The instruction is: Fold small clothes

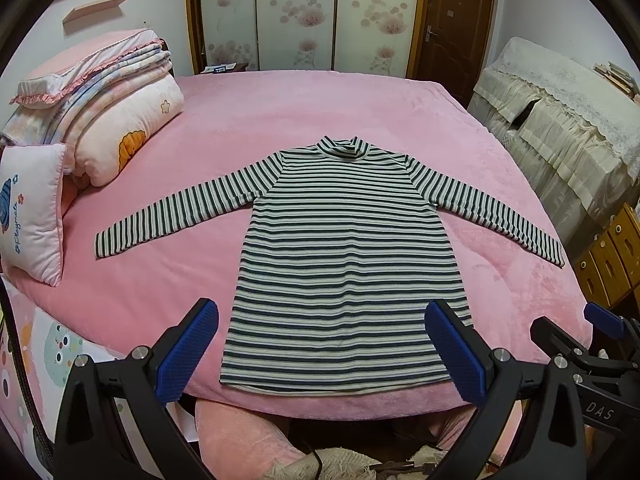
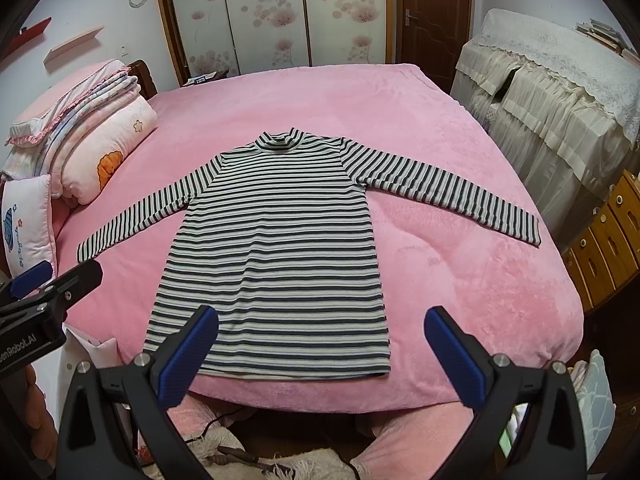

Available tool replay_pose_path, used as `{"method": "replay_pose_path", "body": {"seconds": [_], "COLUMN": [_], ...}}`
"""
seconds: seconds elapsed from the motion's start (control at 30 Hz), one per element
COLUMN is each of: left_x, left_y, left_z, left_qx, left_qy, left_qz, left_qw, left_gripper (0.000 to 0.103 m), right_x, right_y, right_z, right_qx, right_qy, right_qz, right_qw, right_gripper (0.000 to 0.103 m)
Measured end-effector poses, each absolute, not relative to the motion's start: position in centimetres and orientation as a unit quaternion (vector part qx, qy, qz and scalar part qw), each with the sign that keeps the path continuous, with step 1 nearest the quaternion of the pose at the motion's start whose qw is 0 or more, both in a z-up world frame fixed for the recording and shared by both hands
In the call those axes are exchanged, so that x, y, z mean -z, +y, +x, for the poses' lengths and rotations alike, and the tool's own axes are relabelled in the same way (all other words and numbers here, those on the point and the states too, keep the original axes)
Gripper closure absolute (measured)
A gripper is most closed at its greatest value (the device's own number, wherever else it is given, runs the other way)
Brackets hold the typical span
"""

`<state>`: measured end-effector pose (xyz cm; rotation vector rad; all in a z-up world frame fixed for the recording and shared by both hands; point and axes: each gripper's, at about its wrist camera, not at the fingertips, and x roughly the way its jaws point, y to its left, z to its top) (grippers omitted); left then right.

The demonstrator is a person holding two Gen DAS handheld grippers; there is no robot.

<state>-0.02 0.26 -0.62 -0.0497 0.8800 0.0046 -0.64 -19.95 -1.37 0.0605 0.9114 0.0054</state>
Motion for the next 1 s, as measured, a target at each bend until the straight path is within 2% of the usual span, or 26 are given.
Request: {"method": "replay_pose_path", "body": {"seconds": [1.0], "left_x": [0.6], "left_y": [-0.5], "left_z": [-0.4], "left_qx": [-0.003], "left_qy": [0.432], "left_qz": [-0.006], "left_qw": [0.902], "left_gripper": [0.001], "right_x": [0.3], "right_y": [-20.3], "right_z": [-1.3], "right_qx": [0.0], "right_qy": [0.431], "right_qz": [0.026], "right_qw": [0.902], "right_gripper": [0.0]}}
